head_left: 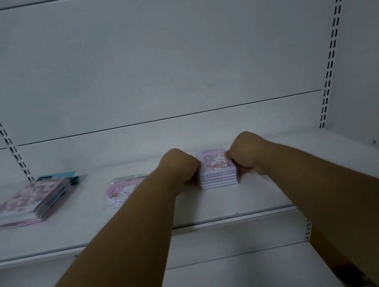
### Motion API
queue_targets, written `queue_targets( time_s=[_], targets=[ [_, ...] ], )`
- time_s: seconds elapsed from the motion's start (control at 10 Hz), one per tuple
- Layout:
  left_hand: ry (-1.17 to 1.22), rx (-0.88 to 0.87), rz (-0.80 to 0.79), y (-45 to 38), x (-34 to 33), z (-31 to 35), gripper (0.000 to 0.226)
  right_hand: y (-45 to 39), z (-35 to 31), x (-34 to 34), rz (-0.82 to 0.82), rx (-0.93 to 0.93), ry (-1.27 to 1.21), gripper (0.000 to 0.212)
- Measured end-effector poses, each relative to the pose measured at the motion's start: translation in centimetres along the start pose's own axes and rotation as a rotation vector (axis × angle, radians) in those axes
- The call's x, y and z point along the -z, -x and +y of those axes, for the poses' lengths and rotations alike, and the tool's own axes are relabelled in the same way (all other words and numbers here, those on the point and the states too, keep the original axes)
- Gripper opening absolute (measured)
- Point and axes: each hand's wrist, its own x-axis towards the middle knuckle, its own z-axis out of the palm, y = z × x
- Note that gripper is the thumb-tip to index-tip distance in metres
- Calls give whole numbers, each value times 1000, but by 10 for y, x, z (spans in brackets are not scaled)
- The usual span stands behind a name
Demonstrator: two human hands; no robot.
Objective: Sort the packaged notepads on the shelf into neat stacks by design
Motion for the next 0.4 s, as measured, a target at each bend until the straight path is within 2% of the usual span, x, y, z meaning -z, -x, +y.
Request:
queue_targets(
  time_s=[0.2,0.3,0.4],
  targets=[
    [65,2,-20,-1,0,-2,16,-2,2,0,11,2,-14,27],
    [77,-17,5,-2,3,-4,13,-2,0,0,64,39,116,29],
    [-33,-90,97,5,10,-8,11,4,-2,-4,230,205,382,29]
  ],
)
